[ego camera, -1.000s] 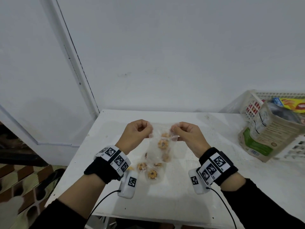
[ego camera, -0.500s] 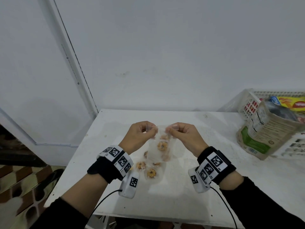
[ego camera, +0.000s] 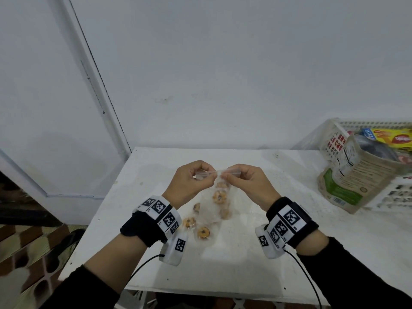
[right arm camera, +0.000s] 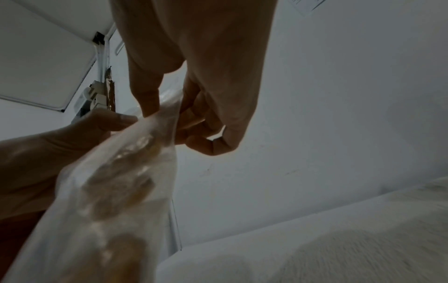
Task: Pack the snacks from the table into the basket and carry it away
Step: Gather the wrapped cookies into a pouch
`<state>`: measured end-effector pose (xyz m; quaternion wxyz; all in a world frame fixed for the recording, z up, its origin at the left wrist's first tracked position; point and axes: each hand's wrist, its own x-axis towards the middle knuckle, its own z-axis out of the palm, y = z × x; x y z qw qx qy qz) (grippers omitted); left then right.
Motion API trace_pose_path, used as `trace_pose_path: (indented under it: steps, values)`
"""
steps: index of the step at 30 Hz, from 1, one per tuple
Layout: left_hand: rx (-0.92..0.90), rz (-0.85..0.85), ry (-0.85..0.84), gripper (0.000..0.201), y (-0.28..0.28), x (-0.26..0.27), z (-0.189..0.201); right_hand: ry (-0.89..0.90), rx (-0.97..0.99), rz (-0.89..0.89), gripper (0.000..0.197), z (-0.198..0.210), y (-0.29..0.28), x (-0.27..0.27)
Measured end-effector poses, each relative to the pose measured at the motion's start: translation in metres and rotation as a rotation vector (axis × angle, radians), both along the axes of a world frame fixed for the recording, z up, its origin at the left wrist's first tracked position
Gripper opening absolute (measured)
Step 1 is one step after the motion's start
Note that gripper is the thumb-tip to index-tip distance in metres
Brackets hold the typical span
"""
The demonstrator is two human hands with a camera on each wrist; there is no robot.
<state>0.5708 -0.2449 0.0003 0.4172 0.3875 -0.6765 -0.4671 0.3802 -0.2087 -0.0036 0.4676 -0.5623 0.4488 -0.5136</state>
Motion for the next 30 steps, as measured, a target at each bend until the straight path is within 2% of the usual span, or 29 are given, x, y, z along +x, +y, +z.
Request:
trace_pose_path:
  steps: [5, 9, 13, 16, 19, 22, 24, 26, 28, 30]
  values:
    - [-0.006, -0.078, -0.056, 0.007, -0.002, -0.015, 0.004, 0.09, -0.007, -0.036, 0.009, 0.002, 0.003, -0.011]
    - [-0.073, -0.169, -0.153, 0.011, -0.002, -0.048, 0.01, 0.155, 0.008, -0.118, 0.007, 0.008, 0.016, -0.036]
    - [-0.069, -0.213, -0.076, 0.008, 0.0, -0.092, 0.021, 0.197, -0.006, -0.264, 0.014, 0.019, 0.031, -0.082]
    - [-0.021, -0.216, -0.019, 0.012, -0.002, -0.129, 0.031, 0.179, -0.009, -0.313, 0.008, 0.032, 0.048, -0.126]
    - [-0.02, -0.266, -0.025, 0.011, 0.001, -0.17, 0.041, 0.252, -0.028, -0.368, 0.007, 0.046, 0.065, -0.165]
    - [-0.051, -0.313, -0.007, 0.009, 0.004, -0.215, 0.055, 0.249, -0.073, -0.485, 0.01, 0.056, 0.078, -0.199]
    - [-0.068, -0.337, 0.015, 0.01, 0.004, -0.243, 0.067, 0.236, -0.095, -0.499, 0.01, 0.064, 0.084, -0.224]
    - [-0.061, -0.371, 0.032, 0.013, 0.004, -0.269, 0.078, 0.27, -0.073, -0.449, 0.02, 0.075, 0.09, -0.247]
    - [-0.069, -0.411, 0.041, 0.018, 0.004, -0.293, 0.086, 0.391, -0.063, -0.423, 0.023, 0.085, 0.093, -0.267]
    - [-0.093, -0.436, 0.028, 0.04, 0.001, -0.312, 0.087, 0.479, -0.111, -0.486, 0.016, 0.094, 0.094, -0.287]
